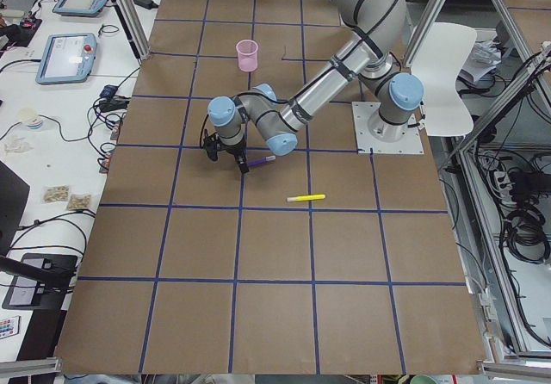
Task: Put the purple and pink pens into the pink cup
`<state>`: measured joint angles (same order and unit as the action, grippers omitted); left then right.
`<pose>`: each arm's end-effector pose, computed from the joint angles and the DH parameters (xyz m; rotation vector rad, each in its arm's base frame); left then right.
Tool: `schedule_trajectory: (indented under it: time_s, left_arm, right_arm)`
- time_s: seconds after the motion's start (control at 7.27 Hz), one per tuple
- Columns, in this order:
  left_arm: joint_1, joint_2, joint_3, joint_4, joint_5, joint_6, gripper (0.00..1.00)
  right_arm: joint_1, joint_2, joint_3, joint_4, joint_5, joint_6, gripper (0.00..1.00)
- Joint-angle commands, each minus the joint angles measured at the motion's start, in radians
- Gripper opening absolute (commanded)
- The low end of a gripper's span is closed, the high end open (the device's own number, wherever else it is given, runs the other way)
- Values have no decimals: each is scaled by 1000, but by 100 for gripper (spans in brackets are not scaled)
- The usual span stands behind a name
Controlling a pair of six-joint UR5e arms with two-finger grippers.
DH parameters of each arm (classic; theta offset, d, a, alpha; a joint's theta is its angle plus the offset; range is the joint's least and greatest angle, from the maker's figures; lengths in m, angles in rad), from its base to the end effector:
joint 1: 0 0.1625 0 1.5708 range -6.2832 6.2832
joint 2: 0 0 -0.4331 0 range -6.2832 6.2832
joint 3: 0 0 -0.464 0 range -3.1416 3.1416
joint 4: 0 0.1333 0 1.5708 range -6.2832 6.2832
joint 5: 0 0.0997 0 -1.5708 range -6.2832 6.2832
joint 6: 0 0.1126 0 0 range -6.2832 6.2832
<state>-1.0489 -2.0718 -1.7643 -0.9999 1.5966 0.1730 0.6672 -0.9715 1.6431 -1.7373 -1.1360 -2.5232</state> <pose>0.2108 -0.6281 0.1214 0.5387 -3.0708 -0.1951 -0.3951 -0.5413 0.0938 -1.7986 1.9196 -0.6705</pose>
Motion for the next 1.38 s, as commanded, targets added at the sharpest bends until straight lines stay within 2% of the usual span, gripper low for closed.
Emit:
schedule_trajectory:
  time_s: [0.0, 0.14, 0.41, 0.55, 0.96, 1.24]
  left_arm:
    - [0, -8, 2, 3, -1, -1, 74]
    - [0, -8, 3, 3, -1, -4, 62]
    - [0, -8, 11, 7, -3, 6, 11]
    - [0, -8, 14, 12, -3, 10, 0]
    - [-2, 8, 17, 12, -1, 0, 0]
    - [-17, 48, 81, -5, 0, -1, 0]
  right_arm:
    - [0, -4, 0, 14, -2, 4, 3]
    - [0, -13, 0, 21, -2, 13, 1]
    - [11, -54, -15, 19, 7, 30, 0]
    - [26, -123, -6, 22, 10, 111, 4]
    - [240, -349, -5, 21, 1, 371, 3]
    - [473, -445, -12, 6, 1, 726, 3]
